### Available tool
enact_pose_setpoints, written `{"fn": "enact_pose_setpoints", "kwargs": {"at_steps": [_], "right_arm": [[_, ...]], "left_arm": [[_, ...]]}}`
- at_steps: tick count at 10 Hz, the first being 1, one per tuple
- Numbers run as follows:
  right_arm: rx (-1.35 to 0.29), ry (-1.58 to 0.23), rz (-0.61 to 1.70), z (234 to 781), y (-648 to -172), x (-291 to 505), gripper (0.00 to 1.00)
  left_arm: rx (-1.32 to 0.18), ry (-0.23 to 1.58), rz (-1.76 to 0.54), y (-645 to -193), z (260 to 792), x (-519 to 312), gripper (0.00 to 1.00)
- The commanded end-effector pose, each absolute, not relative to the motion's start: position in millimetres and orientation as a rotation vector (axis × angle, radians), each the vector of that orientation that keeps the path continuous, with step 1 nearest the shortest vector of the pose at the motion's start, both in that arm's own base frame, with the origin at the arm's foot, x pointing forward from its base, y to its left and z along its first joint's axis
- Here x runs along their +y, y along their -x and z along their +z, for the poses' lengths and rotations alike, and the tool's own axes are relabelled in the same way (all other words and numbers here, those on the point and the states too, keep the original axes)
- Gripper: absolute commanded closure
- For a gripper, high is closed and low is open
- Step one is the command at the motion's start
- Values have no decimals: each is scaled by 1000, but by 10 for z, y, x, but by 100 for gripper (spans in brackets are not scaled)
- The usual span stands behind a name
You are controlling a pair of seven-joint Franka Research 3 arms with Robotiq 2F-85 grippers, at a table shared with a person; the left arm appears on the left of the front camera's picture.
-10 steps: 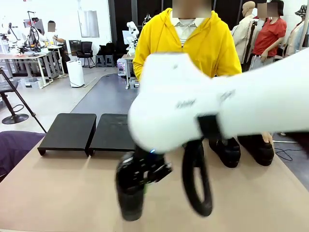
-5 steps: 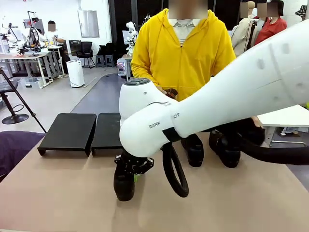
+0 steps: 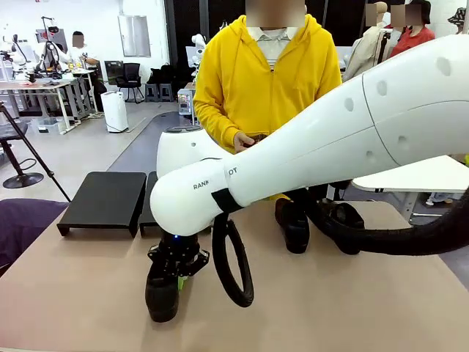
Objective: Organize the shoes by placing them on the stand.
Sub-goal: Pick up one Shoe and place it in the middle of the table.
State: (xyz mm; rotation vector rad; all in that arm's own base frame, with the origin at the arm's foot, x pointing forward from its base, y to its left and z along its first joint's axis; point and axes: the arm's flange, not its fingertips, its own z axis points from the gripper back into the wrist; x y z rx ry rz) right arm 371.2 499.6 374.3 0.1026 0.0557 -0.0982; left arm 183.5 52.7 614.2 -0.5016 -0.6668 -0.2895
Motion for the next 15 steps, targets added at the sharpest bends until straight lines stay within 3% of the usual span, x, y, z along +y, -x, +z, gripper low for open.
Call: {"fn": "enact_pose_setpoints", "kwargs": {"at_steps": [1, 4, 5, 6, 10, 15], "right_arm": [[90, -125, -47, 3886, -3713, 4908, 100], [118, -101, -26, 3798, -3731, 4898, 100], [124, -100, -5, 3799, -3716, 4887, 56], [124, -104, -6, 3809, -3702, 4884, 0], [146, -127, 66, 4066, -3573, 4776, 0], [149, -133, 303, 5447, -2588, 3590, 0]], "left_arm": [[-670, 516, -303, -1821, 6147, 539, 0], [-670, 516, -303, -1821, 6147, 539, 0], [-670, 516, -303, -1821, 6147, 539, 0], [-670, 516, -303, -1821, 6147, 539, 0], [-670, 516, -303, -1821, 6147, 539, 0], [-670, 516, -303, -1821, 6147, 539, 0]]}}
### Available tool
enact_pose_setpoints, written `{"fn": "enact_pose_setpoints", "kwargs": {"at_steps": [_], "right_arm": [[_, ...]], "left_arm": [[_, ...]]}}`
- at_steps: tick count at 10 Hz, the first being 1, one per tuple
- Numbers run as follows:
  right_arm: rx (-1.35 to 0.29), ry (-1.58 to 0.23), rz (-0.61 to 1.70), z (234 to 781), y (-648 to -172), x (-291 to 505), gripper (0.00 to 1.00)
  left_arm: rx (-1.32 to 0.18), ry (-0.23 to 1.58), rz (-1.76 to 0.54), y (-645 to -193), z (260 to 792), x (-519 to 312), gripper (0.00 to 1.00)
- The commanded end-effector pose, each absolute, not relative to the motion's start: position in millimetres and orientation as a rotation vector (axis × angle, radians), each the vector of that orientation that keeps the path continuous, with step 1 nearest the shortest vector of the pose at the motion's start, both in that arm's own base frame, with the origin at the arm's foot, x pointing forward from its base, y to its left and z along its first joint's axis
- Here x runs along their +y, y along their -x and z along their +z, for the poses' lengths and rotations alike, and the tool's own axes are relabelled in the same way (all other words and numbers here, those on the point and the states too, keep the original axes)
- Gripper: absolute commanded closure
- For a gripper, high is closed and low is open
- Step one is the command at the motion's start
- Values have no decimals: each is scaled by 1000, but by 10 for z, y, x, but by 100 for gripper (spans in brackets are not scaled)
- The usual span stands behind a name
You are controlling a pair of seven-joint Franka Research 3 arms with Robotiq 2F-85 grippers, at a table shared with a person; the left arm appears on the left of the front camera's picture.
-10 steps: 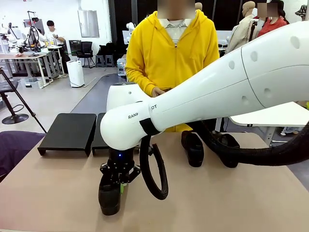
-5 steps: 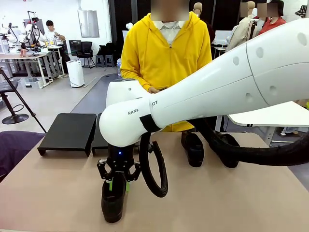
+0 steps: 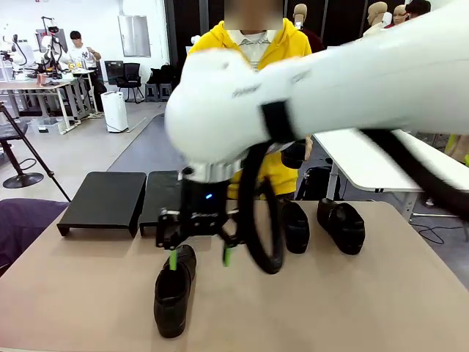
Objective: Organize the shoes by placing them on the stand.
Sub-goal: Pick up one Shoe and place it in the middle of the table.
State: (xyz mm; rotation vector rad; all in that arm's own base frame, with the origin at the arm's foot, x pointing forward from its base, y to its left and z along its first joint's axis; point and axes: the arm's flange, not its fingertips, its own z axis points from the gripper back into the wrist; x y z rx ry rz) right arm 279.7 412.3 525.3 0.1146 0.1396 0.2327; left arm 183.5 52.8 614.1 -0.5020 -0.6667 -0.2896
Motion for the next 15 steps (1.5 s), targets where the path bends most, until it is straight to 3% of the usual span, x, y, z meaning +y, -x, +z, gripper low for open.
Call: {"fn": "enact_pose_setpoints", "kwargs": {"at_steps": [1, 3, 7, 9, 10, 11, 15], "right_arm": [[171, -192, 375, 5698, -2412, 3135, 0], [187, -309, 458, 6103, -2183, 2045, 0], [-170, -559, 537, 6157, -1969, 475, 0], [-348, -629, 455, 5947, -1946, 211, 0], [-370, -575, 352, 5846, -1981, 308, 0], [-248, -577, 466, 6170, -1923, 132, 0], [-248, -577, 466, 6170, -1923, 132, 0]], "left_arm": [[-670, 516, -303, -1821, 6147, 539, 0], [-670, 516, -303, -1821, 6147, 539, 0], [-670, 516, -303, -1821, 6147, 539, 0], [-670, 516, -303, -1821, 6147, 539, 0], [-670, 516, -303, -1821, 6147, 539, 0], [-670, 516, -303, -1821, 6147, 539, 0], [-670, 516, -303, -1821, 6147, 539, 0]]}}
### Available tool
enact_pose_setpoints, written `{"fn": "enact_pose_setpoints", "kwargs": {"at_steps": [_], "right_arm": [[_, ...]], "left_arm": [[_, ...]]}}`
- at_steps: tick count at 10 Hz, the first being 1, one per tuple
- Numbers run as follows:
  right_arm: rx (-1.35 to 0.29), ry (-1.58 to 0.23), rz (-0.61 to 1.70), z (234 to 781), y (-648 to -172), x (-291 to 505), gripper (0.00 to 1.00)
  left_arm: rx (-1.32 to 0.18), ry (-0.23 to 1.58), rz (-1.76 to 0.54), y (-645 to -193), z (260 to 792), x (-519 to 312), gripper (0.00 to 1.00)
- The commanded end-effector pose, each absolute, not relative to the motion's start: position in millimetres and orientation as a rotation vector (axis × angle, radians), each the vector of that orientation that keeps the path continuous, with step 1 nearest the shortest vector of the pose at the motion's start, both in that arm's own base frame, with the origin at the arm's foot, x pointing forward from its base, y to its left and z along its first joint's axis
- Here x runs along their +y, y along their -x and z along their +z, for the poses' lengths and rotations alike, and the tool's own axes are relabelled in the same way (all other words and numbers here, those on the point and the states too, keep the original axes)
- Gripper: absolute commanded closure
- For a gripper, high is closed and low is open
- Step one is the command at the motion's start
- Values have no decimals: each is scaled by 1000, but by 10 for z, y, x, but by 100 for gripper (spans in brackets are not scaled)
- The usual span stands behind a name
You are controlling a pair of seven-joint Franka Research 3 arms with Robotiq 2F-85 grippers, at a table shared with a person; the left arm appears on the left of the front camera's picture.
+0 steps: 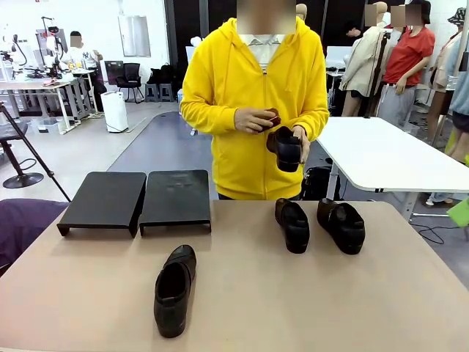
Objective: Organize the shoes by placing them on the stand.
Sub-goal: Pick up one Shoe and place it in the middle of the table, then place the Shoe from the middle of the table onto the Shoes Stand.
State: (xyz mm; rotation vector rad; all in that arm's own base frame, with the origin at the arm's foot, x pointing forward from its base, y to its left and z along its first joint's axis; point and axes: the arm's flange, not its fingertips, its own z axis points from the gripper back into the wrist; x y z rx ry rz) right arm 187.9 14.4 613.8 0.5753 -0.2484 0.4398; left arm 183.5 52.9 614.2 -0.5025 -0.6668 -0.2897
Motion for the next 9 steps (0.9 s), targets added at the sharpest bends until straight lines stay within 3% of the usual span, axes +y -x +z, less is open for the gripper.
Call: {"fn": "enact_pose_setpoints", "kwargs": {"at_steps": [1, 6, 7, 9], "right_arm": [[-248, -577, 466, 6170, -1923, 132, 0], [-248, -577, 466, 6170, -1923, 132, 0], [-248, -577, 466, 6170, -1923, 132, 0], [-248, -577, 466, 6170, -1923, 132, 0]], "left_arm": [[-670, 516, -303, -1821, 6147, 539, 0], [-667, 503, -290, -1835, 6142, 529, 0], [-597, 611, -366, -2144, 6064, 75, 0], [-416, 593, -380, -2597, 5703, -880, 0]]}}
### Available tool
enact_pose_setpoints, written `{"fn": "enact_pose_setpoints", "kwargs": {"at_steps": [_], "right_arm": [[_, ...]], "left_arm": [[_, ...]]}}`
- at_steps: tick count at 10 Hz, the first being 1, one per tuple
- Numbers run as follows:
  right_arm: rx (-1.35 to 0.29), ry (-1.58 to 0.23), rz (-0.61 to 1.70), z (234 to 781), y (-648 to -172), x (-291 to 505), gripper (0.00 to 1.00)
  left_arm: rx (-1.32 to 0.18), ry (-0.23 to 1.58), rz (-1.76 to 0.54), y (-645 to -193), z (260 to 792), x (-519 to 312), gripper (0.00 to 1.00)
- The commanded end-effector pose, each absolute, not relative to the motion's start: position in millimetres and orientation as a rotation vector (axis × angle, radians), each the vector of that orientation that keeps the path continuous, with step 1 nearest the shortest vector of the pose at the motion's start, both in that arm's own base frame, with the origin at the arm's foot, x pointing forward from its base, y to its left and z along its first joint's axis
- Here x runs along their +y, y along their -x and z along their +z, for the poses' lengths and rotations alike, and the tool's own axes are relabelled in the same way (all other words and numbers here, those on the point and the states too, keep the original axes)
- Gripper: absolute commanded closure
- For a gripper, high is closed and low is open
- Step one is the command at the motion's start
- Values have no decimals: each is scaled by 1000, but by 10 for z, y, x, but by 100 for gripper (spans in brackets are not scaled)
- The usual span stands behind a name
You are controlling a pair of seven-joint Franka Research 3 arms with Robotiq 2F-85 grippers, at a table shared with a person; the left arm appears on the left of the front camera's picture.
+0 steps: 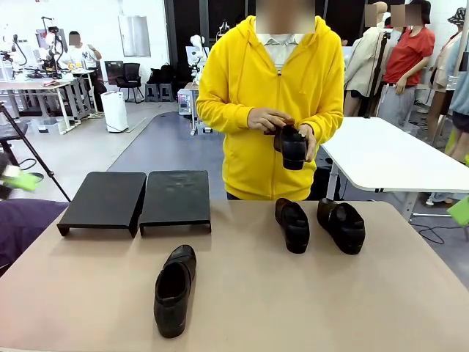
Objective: Organize the shoes by placing them on the stand.
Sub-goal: Place the Shoe from the middle of the table onto the Shoes Stand.
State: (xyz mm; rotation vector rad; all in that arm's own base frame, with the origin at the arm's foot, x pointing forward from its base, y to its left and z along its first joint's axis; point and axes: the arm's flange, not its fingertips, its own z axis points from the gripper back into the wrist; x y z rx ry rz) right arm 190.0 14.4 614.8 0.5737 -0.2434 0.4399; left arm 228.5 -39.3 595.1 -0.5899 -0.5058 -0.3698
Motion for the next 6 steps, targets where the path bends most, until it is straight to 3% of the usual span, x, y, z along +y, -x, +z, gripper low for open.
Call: {"fn": "enact_pose_setpoints", "kwargs": {"at_steps": [1, 4, 6], "right_arm": [[-248, -577, 466, 6170, -1923, 132, 0], [-248, -577, 466, 6170, -1923, 132, 0], [-248, -577, 466, 6170, -1923, 132, 0]], "left_arm": [[-325, 568, -400, -2758, 5409, -1374, 0], [-248, 392, -277, -3189, 4625, -2273, 0], [-247, 334, -255, -3180, 4446, -2693, 0]]}}
